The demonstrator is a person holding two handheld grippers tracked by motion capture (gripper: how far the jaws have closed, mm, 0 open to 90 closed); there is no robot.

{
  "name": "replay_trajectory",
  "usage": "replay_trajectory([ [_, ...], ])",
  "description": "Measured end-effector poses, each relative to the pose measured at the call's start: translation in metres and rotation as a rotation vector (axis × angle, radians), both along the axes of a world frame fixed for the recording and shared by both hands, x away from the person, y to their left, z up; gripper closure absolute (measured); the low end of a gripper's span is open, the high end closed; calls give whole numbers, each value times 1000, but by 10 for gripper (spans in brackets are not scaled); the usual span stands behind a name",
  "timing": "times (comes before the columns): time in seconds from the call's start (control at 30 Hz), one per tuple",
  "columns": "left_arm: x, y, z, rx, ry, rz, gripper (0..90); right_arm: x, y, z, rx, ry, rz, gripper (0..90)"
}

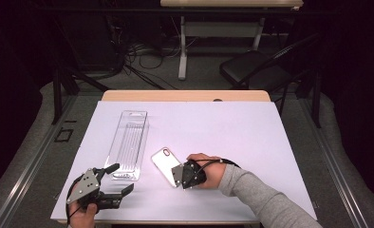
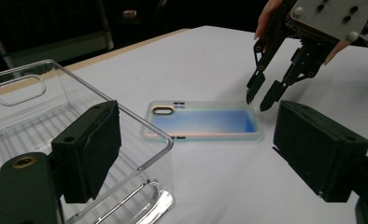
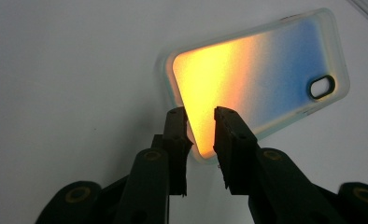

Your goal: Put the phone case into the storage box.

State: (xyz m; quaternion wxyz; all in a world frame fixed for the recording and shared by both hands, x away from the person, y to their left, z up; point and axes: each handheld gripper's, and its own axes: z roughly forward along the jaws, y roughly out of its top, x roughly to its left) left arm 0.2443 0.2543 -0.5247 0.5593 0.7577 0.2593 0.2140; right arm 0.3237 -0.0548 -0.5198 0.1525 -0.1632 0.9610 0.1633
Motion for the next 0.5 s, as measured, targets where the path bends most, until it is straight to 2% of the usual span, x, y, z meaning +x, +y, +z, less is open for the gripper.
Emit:
replay_trajectory([
  [0.2,0,0,0,1,-1,5,154,0,2,-3,-15,-1,23,753],
  [0.5,0,0,0,-1,0,0,154,0,2,-5,-26,0,27,763],
])
